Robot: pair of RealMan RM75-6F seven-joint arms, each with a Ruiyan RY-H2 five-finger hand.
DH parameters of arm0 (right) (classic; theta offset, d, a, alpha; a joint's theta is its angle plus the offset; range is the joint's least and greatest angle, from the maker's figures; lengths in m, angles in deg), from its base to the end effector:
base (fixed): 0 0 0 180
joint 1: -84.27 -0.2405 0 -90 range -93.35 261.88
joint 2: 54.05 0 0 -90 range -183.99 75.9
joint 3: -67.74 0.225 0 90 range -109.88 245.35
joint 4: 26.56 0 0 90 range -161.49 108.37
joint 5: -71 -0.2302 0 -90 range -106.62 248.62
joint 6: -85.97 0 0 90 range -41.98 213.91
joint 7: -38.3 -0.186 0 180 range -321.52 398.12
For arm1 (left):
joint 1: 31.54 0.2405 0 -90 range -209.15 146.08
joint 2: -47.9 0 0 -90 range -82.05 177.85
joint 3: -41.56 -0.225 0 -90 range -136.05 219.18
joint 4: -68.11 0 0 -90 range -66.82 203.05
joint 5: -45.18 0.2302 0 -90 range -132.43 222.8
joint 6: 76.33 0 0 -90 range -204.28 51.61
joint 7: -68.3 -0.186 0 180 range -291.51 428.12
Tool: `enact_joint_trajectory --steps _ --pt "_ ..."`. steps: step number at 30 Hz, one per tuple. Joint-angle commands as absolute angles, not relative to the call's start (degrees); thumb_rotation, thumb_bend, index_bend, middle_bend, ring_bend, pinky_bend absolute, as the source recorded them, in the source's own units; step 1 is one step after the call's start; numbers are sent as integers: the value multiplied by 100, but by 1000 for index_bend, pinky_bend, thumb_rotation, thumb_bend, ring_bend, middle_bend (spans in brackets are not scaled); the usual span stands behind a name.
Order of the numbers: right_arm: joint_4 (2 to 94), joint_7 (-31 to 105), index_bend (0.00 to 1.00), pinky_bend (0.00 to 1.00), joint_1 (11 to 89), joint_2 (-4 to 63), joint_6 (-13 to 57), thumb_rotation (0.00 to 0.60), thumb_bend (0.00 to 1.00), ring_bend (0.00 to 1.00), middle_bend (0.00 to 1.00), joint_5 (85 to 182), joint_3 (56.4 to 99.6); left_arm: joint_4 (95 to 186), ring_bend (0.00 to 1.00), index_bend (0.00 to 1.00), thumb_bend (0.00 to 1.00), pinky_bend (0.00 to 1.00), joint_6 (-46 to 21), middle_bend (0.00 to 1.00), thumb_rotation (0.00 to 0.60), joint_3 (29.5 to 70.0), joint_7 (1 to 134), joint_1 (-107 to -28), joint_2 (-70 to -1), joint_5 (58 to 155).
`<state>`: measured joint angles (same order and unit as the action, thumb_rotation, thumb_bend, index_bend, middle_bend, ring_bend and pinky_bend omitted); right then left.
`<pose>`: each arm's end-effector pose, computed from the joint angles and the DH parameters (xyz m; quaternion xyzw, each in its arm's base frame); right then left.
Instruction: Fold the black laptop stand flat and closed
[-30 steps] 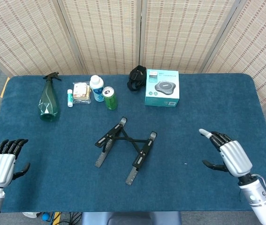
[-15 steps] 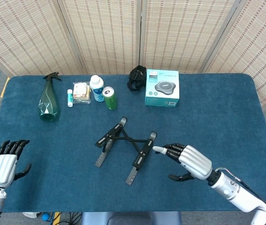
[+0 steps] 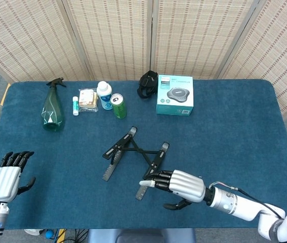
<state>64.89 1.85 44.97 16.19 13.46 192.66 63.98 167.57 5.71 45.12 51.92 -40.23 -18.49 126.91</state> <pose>-0.0838 -0.2393 0.0070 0.7926 -0.3433 0.5034 0.0232 -0.2565 0.2394 0.0997 -0.6259 -0.3604 -0.3472 0.5981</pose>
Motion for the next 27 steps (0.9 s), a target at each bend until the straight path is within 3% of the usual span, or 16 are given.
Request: enact_joint_trajectory --steps 1,27 --pt "6454 94 0 199 4307 1708 1367 600 256 100 160 19333 6335 16768 151 160 242 72 566 165 600 4509 5182 -4025 -1850 12684" --pt "6134 -644 0 194 3155 2461 2152 600 256 97 158 19195 5678 16711 151 160 242 71 568 164 600 4477 5206 -4013 -1905 12656"
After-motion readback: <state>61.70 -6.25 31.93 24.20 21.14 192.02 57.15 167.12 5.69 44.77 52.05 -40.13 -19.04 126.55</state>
